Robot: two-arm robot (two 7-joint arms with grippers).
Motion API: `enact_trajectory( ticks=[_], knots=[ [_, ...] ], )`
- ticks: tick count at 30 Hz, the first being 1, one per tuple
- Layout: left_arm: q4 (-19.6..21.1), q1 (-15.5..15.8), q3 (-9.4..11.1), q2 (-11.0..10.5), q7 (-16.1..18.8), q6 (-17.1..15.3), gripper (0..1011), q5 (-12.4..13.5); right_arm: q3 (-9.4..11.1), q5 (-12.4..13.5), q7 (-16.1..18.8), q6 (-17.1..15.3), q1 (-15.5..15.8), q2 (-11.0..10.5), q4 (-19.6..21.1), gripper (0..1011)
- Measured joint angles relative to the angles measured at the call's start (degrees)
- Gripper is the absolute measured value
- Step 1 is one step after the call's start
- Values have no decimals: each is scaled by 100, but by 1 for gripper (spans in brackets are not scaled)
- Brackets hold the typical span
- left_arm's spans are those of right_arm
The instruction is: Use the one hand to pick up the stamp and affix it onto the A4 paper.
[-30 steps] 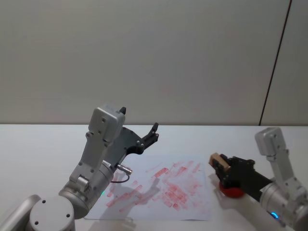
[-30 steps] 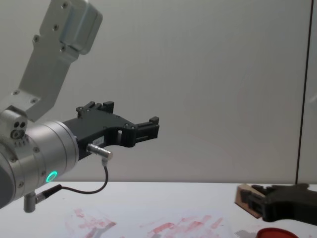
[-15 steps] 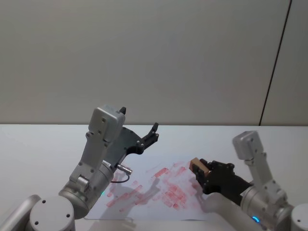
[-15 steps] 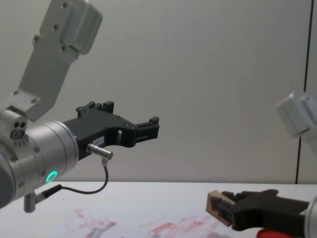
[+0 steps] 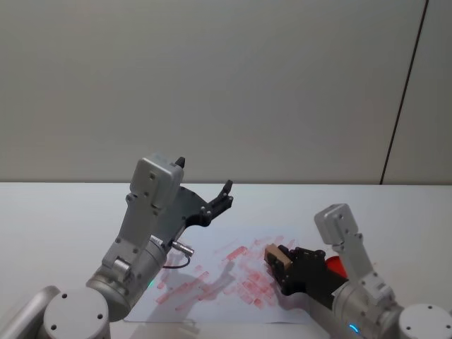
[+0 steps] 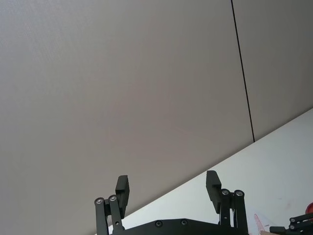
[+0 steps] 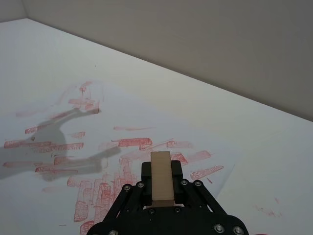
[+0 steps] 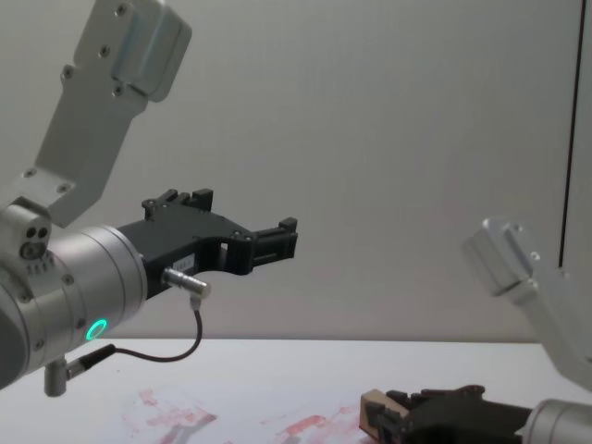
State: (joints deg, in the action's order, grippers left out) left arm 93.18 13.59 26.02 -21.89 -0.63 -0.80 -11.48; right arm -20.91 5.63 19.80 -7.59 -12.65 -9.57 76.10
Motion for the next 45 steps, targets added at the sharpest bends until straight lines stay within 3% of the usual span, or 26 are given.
enact_trajectory(
  ticks=[14,26,37,45],
  knots=[
    [0,0,0,0,0,0,1002,0,-85,-187,-44,-9,-165,146,-362,216],
    [0,0,0,0,0,0,1002,0,-95,-189,-58,-51,-202,175,-403,216],
    [0,0,0,0,0,0,1002,0,27,117,-117,-29,-146,79,39,216],
    [0,0,0,0,0,0,1002,0,205,383,-166,-45,-22,-120,440,216]
  ],
)
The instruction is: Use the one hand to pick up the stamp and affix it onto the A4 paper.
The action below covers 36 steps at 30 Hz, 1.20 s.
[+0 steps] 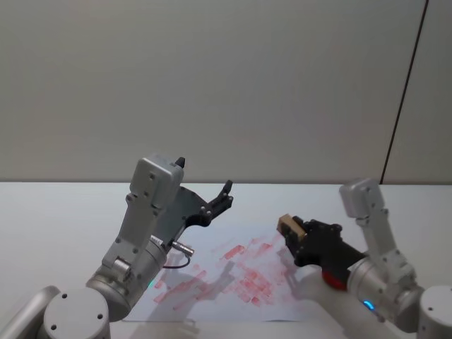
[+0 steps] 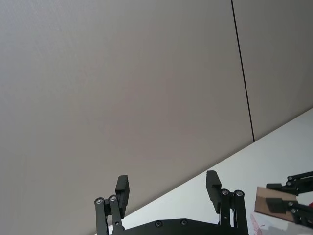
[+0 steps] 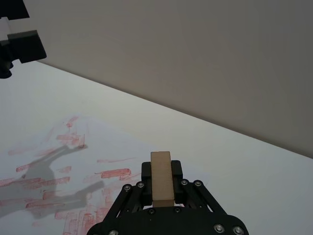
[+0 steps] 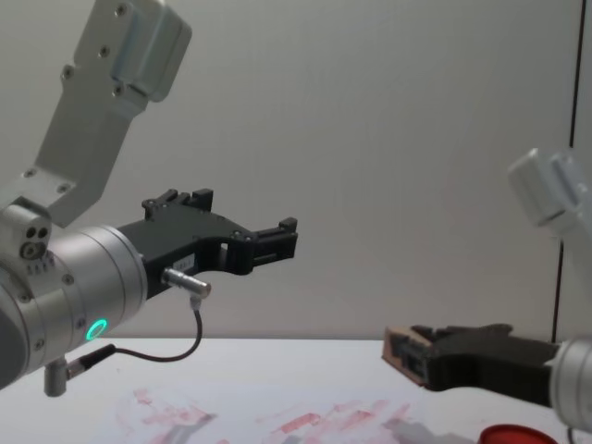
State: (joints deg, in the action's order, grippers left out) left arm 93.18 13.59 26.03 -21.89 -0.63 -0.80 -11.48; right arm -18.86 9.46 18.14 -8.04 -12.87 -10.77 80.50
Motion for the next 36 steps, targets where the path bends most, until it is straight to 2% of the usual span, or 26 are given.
enact_trajectory(
  ticks=[11,19,36],
  knots=[
    [0,0,0,-1,0,0,1002,0,204,165,-14,-108,215,-299,264,216],
    [0,0,0,0,0,0,1002,0,293,193,-18,-142,360,-464,290,216],
    [0,0,0,0,0,0,1002,0,403,194,32,-167,536,-674,221,216]
  ],
)
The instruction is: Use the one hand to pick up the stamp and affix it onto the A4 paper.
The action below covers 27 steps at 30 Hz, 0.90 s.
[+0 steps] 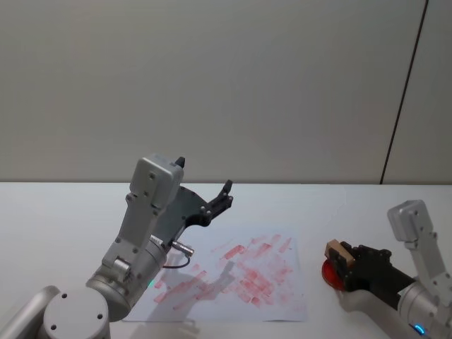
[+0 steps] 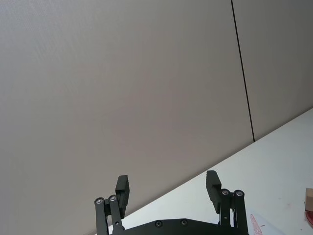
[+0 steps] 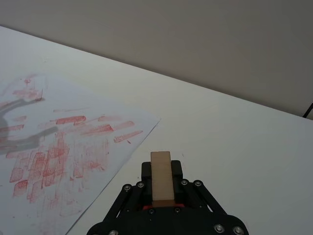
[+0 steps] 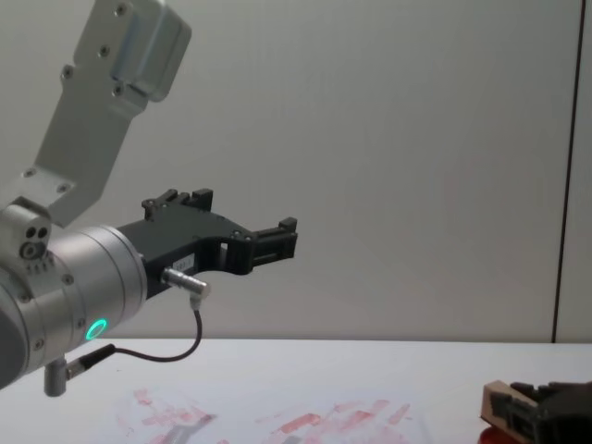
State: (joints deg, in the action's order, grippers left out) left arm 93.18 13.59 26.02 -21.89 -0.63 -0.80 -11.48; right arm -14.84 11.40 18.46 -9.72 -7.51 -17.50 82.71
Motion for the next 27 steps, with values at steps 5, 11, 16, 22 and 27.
enact_trajectory(
  ticks=[5,11,16,22,27],
  knots=[
    [0,0,0,0,0,0,1002,0,17,0,22,-21,27,-36,-12,225],
    [0,0,0,0,0,0,1003,0,29,24,33,-46,43,-56,-23,384],
    [0,0,0,0,0,0,1003,0,47,95,32,-60,47,-65,-17,548],
    [0,0,0,0,0,0,1003,0,74,269,0,-15,57,-66,96,748],
    [0,0,0,0,0,0,1002,0,95,426,-51,86,68,-56,262,867]
  ],
)
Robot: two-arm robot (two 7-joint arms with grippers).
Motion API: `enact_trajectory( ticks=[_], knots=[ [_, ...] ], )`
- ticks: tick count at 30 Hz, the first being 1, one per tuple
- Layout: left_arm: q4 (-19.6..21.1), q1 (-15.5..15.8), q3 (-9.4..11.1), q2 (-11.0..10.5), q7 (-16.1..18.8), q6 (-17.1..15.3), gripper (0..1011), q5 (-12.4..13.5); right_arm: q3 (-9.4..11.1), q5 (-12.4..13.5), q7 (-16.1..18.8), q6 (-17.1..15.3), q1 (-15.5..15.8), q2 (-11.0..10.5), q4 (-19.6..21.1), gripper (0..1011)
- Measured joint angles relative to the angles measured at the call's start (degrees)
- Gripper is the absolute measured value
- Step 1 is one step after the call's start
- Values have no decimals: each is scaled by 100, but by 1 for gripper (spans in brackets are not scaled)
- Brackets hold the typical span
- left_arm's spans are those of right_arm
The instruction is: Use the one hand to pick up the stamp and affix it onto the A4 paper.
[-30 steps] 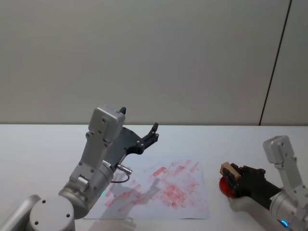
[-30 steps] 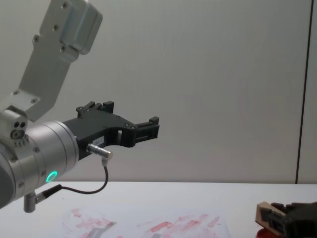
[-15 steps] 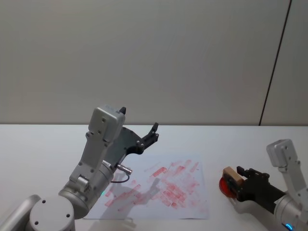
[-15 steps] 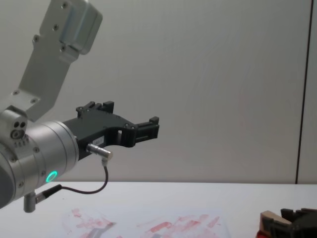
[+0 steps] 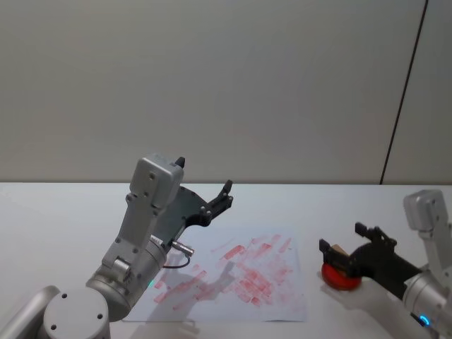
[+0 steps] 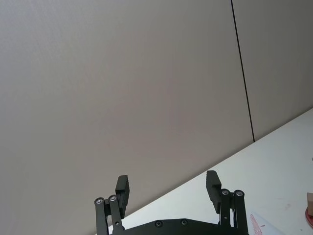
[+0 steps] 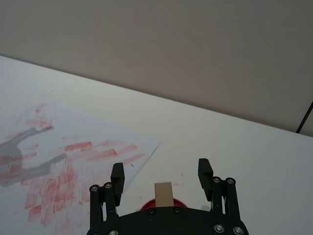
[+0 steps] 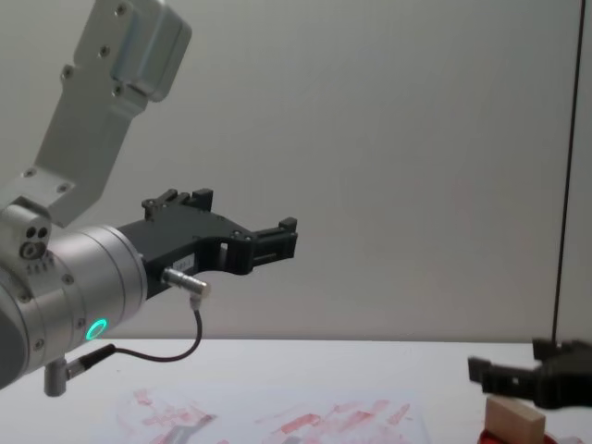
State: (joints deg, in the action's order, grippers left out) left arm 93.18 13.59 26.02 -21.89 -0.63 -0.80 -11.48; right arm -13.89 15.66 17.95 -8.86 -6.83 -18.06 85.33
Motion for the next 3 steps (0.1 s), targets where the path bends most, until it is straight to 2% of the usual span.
enact_trajectory(
  ticks=[1,3],
  knots=[
    [0,0,0,0,0,0,1003,0,2,25,-9,13,1,3,26,925],
    [0,0,0,0,0,0,1003,0,10,97,-38,54,5,10,104,954]
  ],
)
